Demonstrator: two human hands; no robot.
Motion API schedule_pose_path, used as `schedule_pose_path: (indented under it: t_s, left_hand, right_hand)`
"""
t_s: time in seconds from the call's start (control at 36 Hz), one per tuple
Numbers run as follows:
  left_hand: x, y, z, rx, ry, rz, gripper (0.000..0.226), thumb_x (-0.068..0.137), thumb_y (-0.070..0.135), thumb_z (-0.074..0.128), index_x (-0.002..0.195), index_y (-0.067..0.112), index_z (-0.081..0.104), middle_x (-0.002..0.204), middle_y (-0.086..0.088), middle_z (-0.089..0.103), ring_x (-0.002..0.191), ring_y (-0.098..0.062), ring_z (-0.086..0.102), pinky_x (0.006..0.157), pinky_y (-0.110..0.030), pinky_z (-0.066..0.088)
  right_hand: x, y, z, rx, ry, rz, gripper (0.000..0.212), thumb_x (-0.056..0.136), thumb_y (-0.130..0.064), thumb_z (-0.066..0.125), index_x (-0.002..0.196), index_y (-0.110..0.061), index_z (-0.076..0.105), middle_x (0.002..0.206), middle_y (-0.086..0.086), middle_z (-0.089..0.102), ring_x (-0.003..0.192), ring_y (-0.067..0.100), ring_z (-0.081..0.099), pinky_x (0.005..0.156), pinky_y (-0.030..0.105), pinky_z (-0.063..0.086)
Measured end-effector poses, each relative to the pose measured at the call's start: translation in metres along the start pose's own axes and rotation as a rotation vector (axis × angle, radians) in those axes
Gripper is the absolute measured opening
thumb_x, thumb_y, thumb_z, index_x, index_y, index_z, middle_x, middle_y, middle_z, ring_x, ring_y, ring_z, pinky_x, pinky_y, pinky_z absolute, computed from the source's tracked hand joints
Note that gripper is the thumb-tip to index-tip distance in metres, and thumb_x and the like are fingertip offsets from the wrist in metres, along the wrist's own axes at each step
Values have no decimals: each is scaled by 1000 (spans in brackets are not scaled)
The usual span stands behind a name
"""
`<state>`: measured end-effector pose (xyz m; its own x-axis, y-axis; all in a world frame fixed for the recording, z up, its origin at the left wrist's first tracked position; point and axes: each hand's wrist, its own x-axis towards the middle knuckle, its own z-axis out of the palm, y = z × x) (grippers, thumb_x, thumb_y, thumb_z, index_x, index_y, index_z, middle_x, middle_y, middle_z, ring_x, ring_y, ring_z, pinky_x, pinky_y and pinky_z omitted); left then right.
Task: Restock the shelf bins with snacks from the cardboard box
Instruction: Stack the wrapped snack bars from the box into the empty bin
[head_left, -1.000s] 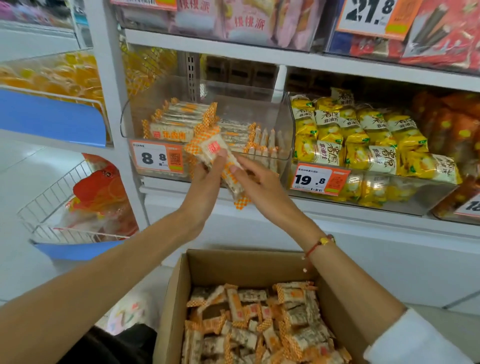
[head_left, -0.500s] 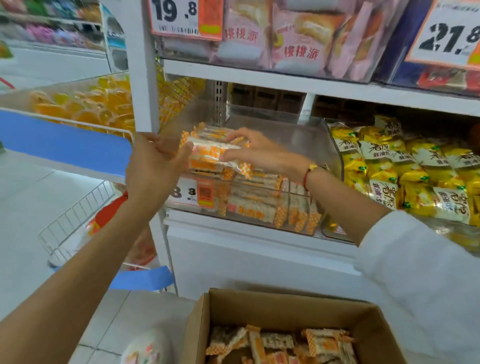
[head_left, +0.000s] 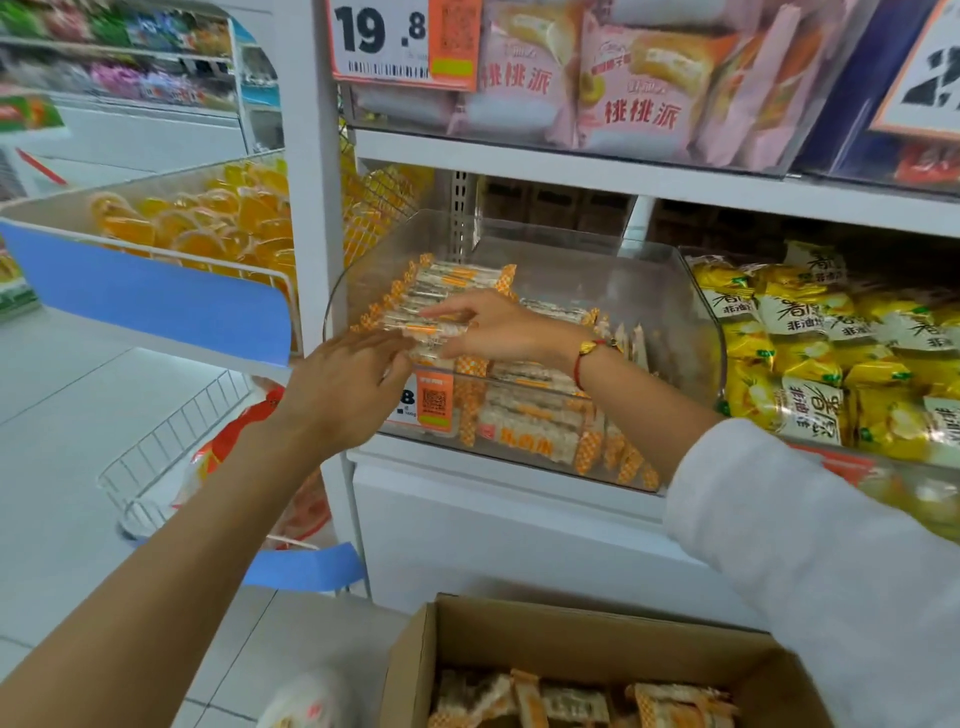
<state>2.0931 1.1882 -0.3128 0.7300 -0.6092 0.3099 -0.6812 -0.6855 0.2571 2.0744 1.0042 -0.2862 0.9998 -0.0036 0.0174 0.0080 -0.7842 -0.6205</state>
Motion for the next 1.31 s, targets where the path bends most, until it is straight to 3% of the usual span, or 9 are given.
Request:
schedule_pose_path:
  t_s: [0.17,0.31,0.39,0.53,0.67,0.81,1.0,1.19,1.31]
  left_hand:
    - [2,-4,8,-7,12,34,42,104,30,27,138,20,48,144,1,48,134,-19,39,109,-32,27]
    - [0,-2,10,-58,47,22,42,103,31,30,142,22,44,145,0,47,135,-21,36,108,-36,29]
    - [-5,-1,12,-84,112,42,41,102,33,35,139,21,47,141,-2,51,132,-24,41,105,-37,34]
    - [-23,4,9,-68,308,164,40,95,34,40,124,16,61,125,-4,63,115,-28,54,92,-39,43]
    - [-60,46,15,-74,354,365,28,93,28,45,103,17,68,100,0,70,91,-24,61,68,-31,46]
    - [-95,81,71,-40,54,469,23,90,26,47,95,22,69,88,4,69,78,-20,66,57,-31,50]
    - [-153,105,195,67,-457,461,28,97,27,41,118,25,59,120,6,59,111,-15,52,87,-30,42]
    - [-209,93,256,171,-987,395,32,100,36,41,127,24,54,133,3,53,117,-20,53,84,-31,42]
    - [-217,87,253,361,-1219,438,42,96,50,47,118,16,58,119,-5,60,108,-23,56,77,-31,39]
  right_hand:
    - [-17,12,-5,8,154,-50,19,85,-18,72,105,-17,74,112,0,65,108,15,55,87,23,39]
    - [-37,7,-5,10,270,-66,19,92,-21,64,110,-19,71,120,-5,61,102,6,49,73,4,38]
    - [-61,7,-4,57,339,-82,18,89,-21,67,107,-23,72,115,-5,61,101,10,51,77,17,42]
    - [-122,9,8,70,408,-171,18,86,-19,71,97,-32,70,102,-6,65,90,6,56,74,14,42]
    - [-194,46,40,38,158,59,16,89,-25,67,102,-33,68,100,-11,67,85,5,61,80,33,52]
    - [-258,107,86,-65,-172,355,22,93,-28,61,115,-29,64,114,-8,63,94,5,55,86,24,45]
    - [-340,191,170,-162,-292,645,30,96,-25,48,121,-16,62,120,7,62,104,24,60,87,44,51]
    - [-375,227,204,-176,-424,594,48,97,-22,47,144,-26,38,150,5,38,123,27,50,92,39,49]
    - [-393,249,218,-306,-540,566,78,93,-36,56,154,-24,8,161,3,7,146,27,17,115,43,26]
